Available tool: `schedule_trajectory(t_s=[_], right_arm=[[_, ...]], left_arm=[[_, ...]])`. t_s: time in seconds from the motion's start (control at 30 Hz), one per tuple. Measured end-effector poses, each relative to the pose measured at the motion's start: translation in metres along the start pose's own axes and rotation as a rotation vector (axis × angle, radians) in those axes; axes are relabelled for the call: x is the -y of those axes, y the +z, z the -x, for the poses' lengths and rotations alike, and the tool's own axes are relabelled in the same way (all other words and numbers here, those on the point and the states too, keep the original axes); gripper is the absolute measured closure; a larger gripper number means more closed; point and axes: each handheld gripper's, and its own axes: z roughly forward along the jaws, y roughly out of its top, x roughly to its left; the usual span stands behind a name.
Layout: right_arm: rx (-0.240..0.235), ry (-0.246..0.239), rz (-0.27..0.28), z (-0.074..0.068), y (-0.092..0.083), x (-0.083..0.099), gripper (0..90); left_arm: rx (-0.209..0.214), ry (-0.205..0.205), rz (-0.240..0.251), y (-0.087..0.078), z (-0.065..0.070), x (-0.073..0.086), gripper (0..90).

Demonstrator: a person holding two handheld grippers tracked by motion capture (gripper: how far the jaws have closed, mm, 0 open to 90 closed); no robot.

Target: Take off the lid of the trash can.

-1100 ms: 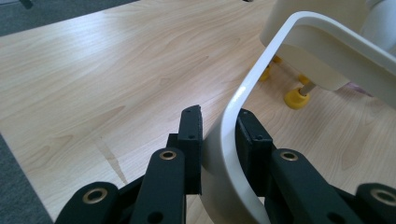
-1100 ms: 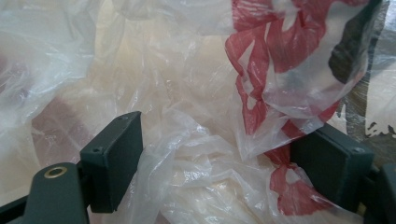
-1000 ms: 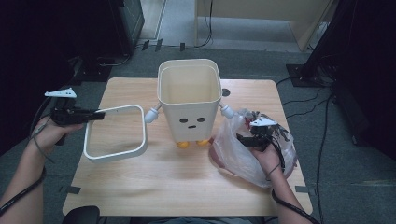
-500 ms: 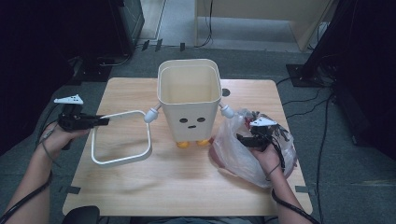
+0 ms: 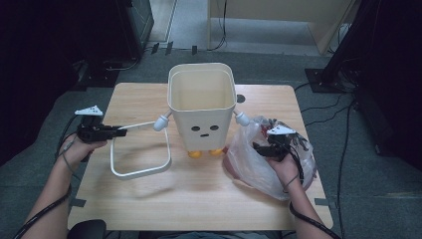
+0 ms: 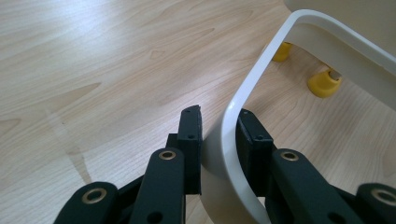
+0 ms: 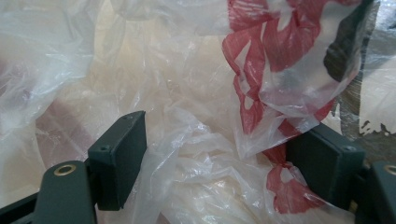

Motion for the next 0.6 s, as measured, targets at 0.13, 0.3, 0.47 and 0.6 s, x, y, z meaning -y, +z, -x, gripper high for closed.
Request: schedule_trajectory(t_s=[0.13, 0.3, 0.47, 0.6], right_arm=[[-0.001, -0.001, 0.001, 0.000, 0.000, 0.000, 23.8], [-0.001, -0.003, 0.002, 0.000, 0.000, 0.000, 24.4], [-0.001, -0.003, 0.002, 0.000, 0.000, 0.000, 24.4], [-0.001, -0.003, 0.002, 0.000, 0.000, 0.000, 24.4]], left_arm=[[-0.004, -0.008, -0.006, 0.007, -0.001, 0.004, 74.4], [-0.021, -0.016, 0.003, 0.018, -0.003, 0.009, 74.3], [-0.042, -0.002, 0.005, 0.027, -0.002, 0.010, 74.3], [-0.059, -0.004, 0.008, 0.034, -0.003, 0.013, 73.6]])
